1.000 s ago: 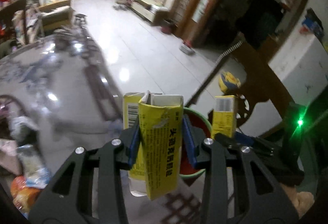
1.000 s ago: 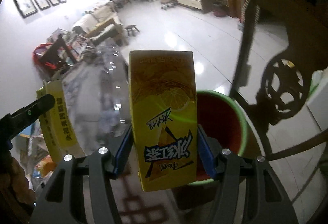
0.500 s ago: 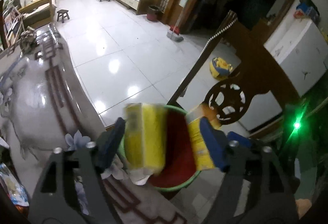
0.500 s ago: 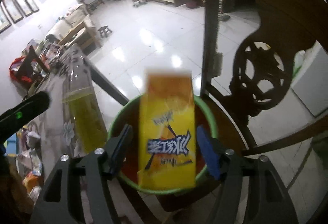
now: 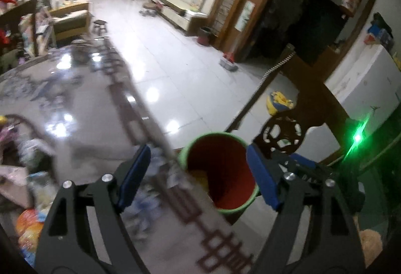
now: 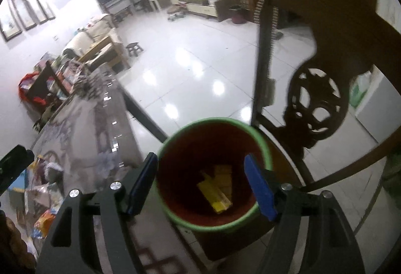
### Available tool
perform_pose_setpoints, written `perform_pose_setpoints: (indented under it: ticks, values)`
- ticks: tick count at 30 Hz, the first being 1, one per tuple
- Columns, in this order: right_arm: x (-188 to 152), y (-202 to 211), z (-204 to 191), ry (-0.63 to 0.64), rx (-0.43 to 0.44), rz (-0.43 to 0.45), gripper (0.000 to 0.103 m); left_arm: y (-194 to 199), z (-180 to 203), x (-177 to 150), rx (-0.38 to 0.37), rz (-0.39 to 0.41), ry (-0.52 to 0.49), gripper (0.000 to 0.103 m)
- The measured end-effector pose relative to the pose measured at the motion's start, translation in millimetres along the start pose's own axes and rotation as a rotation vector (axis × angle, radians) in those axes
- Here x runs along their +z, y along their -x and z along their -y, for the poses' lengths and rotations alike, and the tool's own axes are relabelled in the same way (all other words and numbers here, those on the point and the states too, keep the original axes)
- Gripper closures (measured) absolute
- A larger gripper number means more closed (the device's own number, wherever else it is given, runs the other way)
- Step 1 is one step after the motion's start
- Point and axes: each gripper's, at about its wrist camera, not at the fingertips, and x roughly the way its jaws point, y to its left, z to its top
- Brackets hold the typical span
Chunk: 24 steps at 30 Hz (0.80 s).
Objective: Collect trash
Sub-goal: 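Grasp the orange chip bag with the left gripper while the right grasps the blue-white bag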
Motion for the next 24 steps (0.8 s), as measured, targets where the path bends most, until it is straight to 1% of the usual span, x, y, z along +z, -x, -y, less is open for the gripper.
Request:
perform_pose_setpoints:
  ticks: [2, 6, 9, 12, 13, 18, 20, 24]
  values:
    - [-6, -2, -27, 0.056, 0.024, -0.016, 0.031, 20, -16, -6, 0.036, 0.015, 0.019, 0.026]
    - [-20, -6, -73, 0.134, 0.074, -0.048, 0.031, 60, -48, -14, 0.078, 0.051, 0.051, 0.026]
    - [-32, -7, -112, 0.193, 0.117, -0.07, 0.031, 87, -75, -21, 0.09, 0.055, 0.095, 0.026]
    - [-46, -8, -153, 0.245, 0.149, -0.101, 0.031, 115, -103, -27, 0.122, 0.089, 0.124, 0.026]
    - [-52, -9, -171, 0.265, 0.168, -0.118, 0.031, 127, -116, -30, 0.145, 0.106, 0.136, 0.026]
    - [-83, -8, -252, 0.398, 0.27, -0.17, 0.031, 158, -174, -42, 0.214, 0.133, 0.232, 0.026]
    - [-98, -10, -280, 0.434, 0.317, -0.216, 0.031, 170, -197, -48, 0.255, 0.136, 0.25, 0.026]
    - [-124, -15, -325, 0.5, 0.343, -0.266, 0.031, 191, -237, -64, 0.289, 0.143, 0.311, 0.026]
